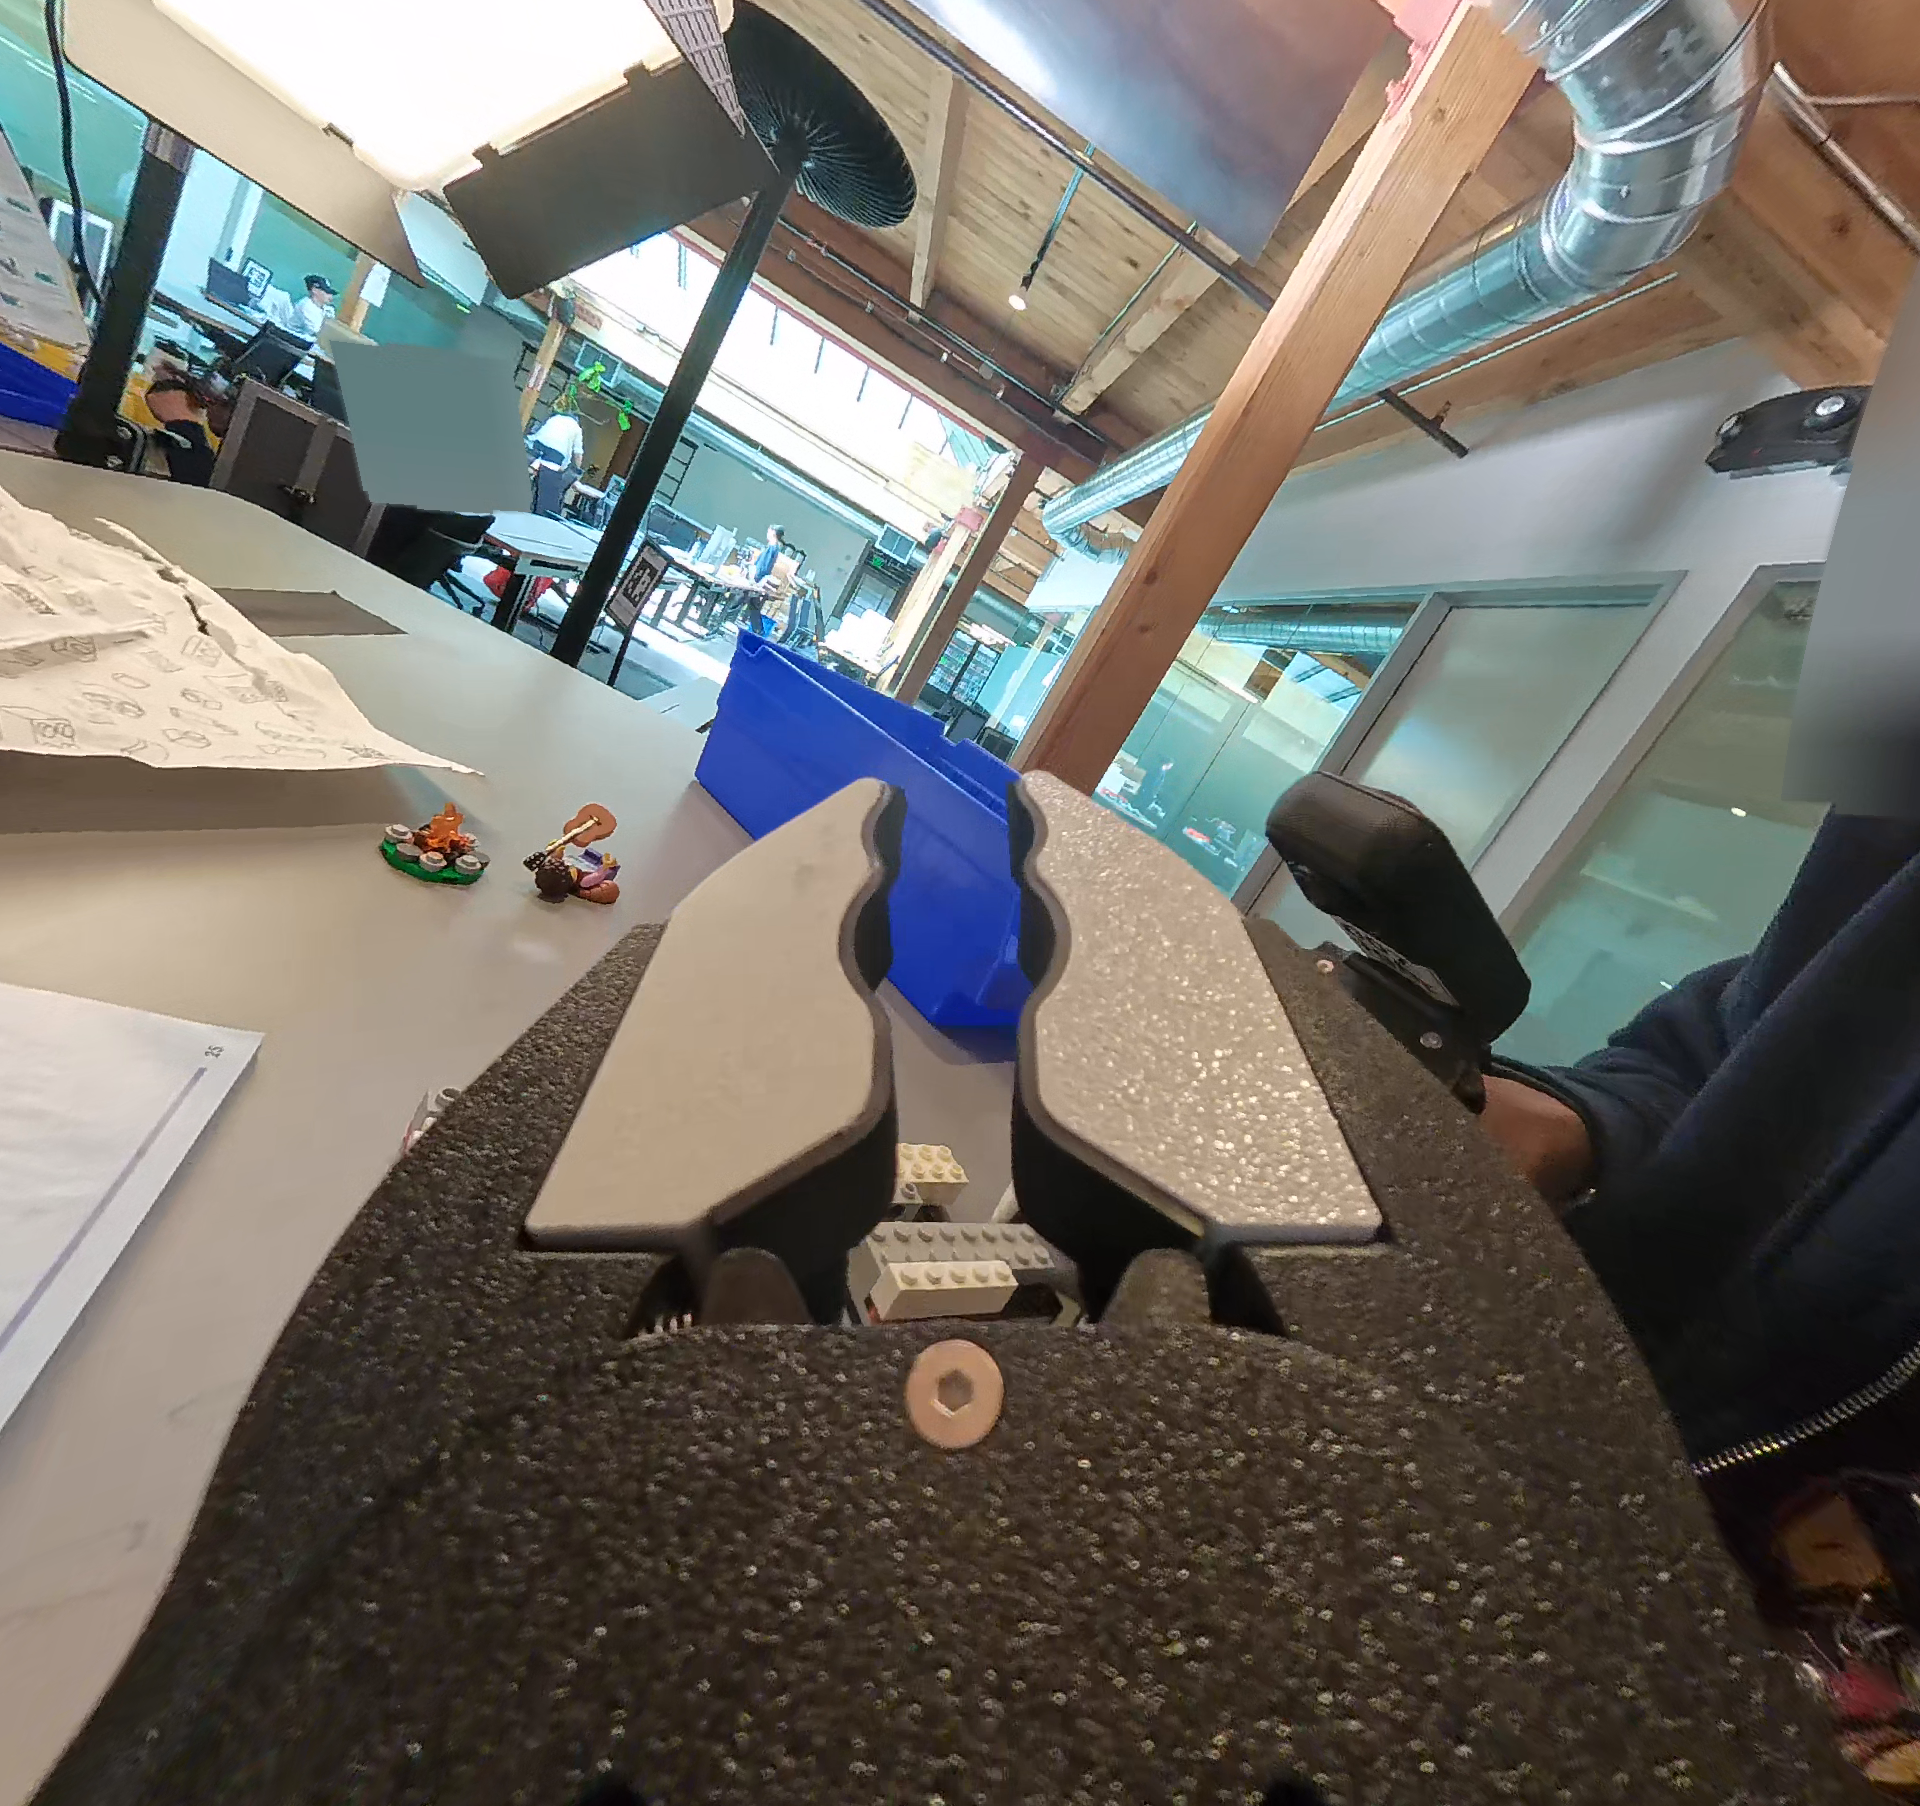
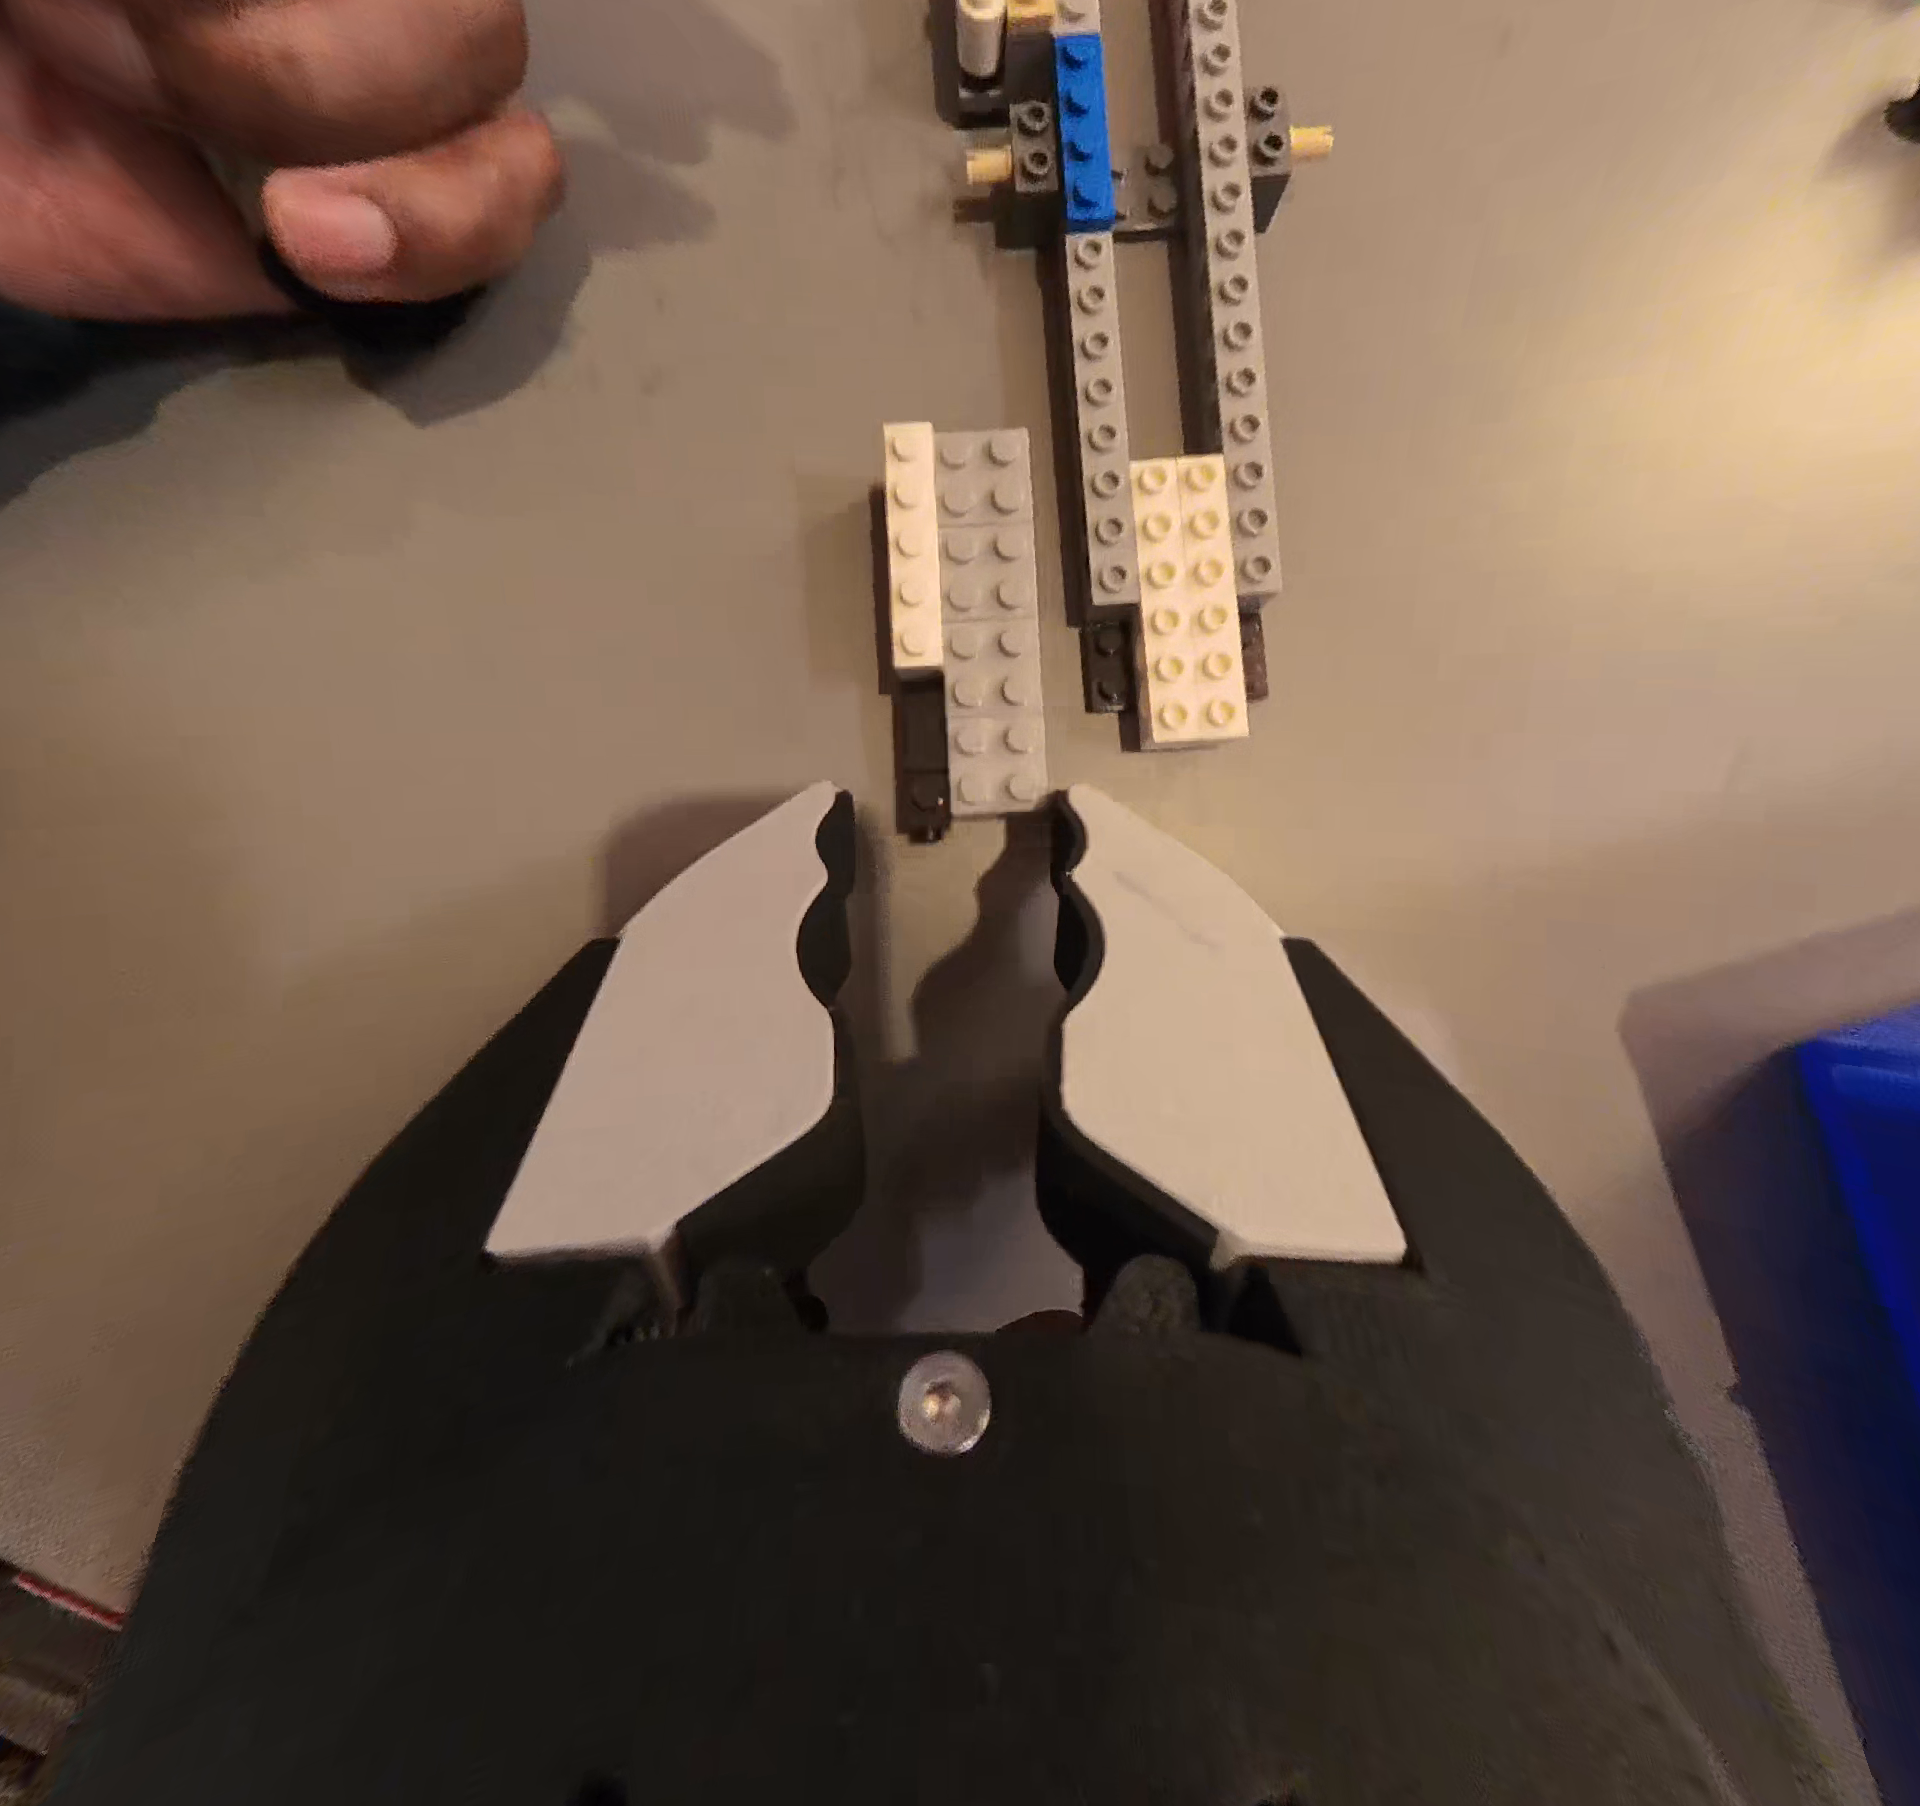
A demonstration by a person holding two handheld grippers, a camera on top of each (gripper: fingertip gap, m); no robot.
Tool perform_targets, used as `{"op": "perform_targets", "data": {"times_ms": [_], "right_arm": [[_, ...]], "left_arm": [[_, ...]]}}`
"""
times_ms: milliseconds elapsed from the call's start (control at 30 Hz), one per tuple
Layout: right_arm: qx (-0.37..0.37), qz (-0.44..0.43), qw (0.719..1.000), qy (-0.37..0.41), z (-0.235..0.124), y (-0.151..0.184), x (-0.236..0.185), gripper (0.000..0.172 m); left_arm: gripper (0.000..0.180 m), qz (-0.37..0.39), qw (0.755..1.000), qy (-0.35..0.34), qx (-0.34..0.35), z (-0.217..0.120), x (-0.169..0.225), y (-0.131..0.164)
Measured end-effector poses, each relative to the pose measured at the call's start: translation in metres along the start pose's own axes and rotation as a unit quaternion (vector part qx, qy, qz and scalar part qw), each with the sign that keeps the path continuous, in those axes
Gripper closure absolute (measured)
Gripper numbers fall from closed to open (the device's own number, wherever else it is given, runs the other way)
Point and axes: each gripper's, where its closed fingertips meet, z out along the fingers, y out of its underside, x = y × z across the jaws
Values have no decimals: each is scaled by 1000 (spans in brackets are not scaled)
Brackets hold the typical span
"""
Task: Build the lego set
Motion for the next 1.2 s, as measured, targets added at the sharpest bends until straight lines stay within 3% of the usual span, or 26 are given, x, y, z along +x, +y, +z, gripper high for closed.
{"op": "perform_targets", "data": {"times_ms": [100,233,333,400,500,633,833,1067,1200], "right_arm": [[21,32,998,-40,6,-13,-9,141],[66,22,997,-27,-2,-23,0,141],[101,-18,995,-17,-15,-26,7,140],[84,-47,995,-7,-12,-17,12,129],[72,-65,995,-8,-10,-13,12,128],[54,-78,995,31,-5,-12,20,127],[72,-68,994,35,-8,-21,29,126],[61,-73,995,-3,-4,-15,45,113],[67,-64,996,-10,-2,-15,52,116]], "left_arm": [[161,2,1000,-2,0,0,0,0],[161,7,1000,-11,-15,-3,-2,1],[158,26,997,-23,-73,-3,-4,13],[151,58,988,-37,-137,-3,-5,28],[147,121,957,-64,-257,-8,-7,56],[137,199,886,-88,-410,-23,-16,101],[130,218,853,-103,-462,-24,-16,119],[104,219,810,-162,-519,-25,-15,134],[93,203,794,-197,-538,-23,-21,148]]}}
